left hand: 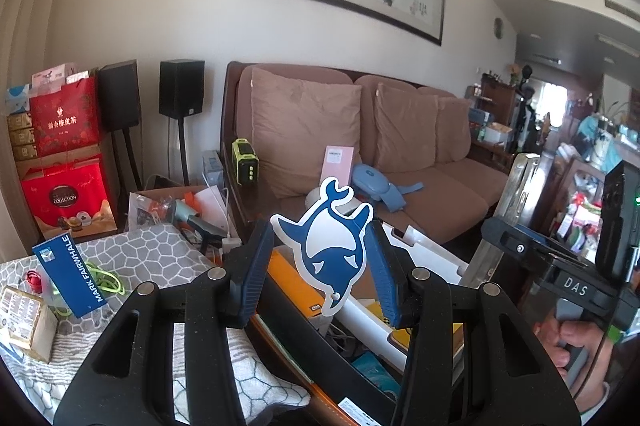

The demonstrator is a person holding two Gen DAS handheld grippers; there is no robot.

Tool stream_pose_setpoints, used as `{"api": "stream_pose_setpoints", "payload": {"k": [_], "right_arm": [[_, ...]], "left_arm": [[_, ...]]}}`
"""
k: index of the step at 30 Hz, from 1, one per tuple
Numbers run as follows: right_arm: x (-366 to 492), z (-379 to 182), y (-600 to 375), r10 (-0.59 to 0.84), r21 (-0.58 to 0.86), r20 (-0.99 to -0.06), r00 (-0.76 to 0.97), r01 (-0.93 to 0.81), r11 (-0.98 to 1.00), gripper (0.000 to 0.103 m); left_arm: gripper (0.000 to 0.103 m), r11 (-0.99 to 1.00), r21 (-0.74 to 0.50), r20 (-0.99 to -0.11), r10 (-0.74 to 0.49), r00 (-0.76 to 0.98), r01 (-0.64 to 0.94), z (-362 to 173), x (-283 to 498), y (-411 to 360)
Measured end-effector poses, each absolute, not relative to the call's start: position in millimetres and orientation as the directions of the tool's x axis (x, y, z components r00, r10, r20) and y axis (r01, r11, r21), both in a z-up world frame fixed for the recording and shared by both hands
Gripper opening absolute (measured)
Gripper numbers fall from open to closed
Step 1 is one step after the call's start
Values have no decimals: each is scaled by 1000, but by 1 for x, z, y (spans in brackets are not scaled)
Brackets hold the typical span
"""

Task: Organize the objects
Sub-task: 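Carry the clear phone case over the box while the left tool carries the whale cutout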

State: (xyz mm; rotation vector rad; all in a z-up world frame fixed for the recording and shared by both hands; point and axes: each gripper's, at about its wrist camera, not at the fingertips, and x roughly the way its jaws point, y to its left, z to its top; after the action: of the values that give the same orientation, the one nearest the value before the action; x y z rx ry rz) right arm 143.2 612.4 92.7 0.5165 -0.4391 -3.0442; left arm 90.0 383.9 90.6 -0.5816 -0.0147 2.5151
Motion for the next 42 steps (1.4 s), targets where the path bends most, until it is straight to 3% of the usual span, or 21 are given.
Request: {"api": "stream_pose_setpoints", "payload": {"k": [24, 42], "right_arm": [[136, 75, 646, 33, 283, -380, -924, -151, -947, 86], [128, 69, 646, 63, 250, -424, -903, -184, -951, 86]], "left_arm": [[44, -795, -135, -510, 567, -647, -591, 59, 83, 435], [44, -768, -129, -512, 593, -621, -628, 55, 75, 458]]}}
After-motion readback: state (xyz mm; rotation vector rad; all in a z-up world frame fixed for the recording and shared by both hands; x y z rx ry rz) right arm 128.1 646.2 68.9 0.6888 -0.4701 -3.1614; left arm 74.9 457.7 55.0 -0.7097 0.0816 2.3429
